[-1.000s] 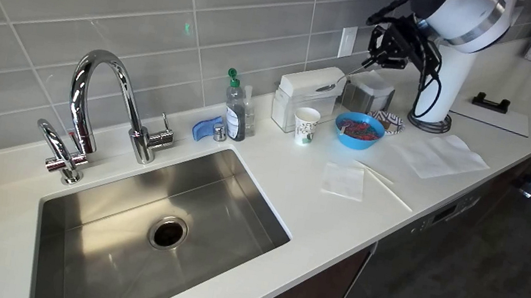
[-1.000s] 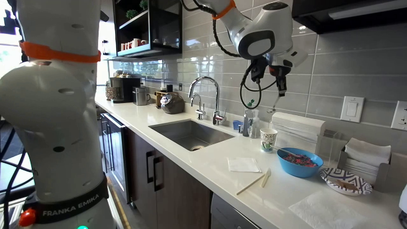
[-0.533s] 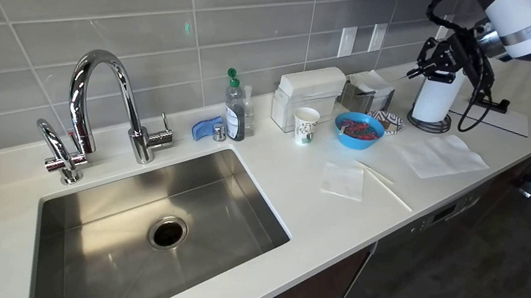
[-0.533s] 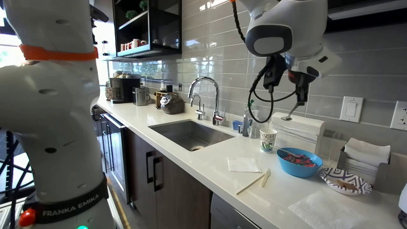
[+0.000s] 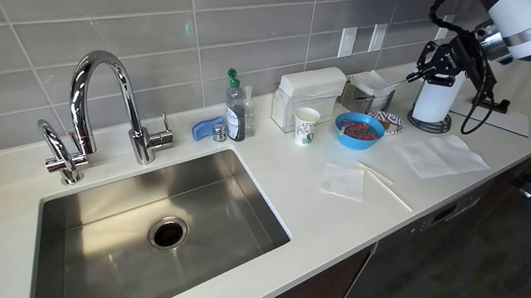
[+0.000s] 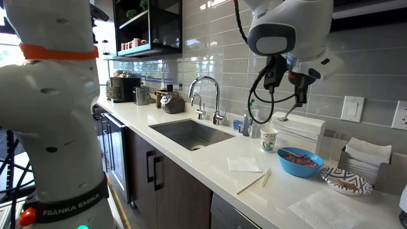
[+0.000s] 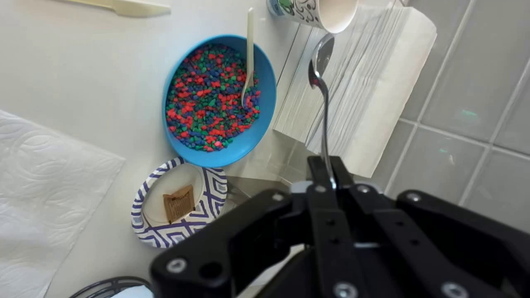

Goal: Pick up the spoon from the cup and put it in the bowl

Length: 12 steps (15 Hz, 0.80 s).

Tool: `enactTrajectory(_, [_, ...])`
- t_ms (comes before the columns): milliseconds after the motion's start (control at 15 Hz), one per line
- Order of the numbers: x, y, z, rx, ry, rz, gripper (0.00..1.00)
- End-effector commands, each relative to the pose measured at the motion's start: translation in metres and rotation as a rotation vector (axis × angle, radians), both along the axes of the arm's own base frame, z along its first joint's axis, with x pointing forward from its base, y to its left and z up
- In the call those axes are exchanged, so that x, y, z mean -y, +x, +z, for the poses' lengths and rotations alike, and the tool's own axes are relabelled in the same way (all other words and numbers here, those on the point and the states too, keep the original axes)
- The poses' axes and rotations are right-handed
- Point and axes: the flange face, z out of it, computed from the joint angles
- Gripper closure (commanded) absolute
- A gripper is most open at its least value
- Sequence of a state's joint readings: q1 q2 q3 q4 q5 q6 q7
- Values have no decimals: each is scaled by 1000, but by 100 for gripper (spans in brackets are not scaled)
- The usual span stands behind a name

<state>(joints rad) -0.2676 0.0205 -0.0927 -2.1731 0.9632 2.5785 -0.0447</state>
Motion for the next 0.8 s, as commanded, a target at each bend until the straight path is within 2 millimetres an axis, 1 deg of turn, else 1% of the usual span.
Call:
enactTrajectory(0, [12,5,-10,-10,17,24,99])
enactTrajectory(400, [47,-1,-42,-32,-5,-28,99])
enactTrajectory(600, [57,-3,-58,-45,-22,-49,99])
enactTrajectory(733, [59,-1,-67,-56,-37,-58,99])
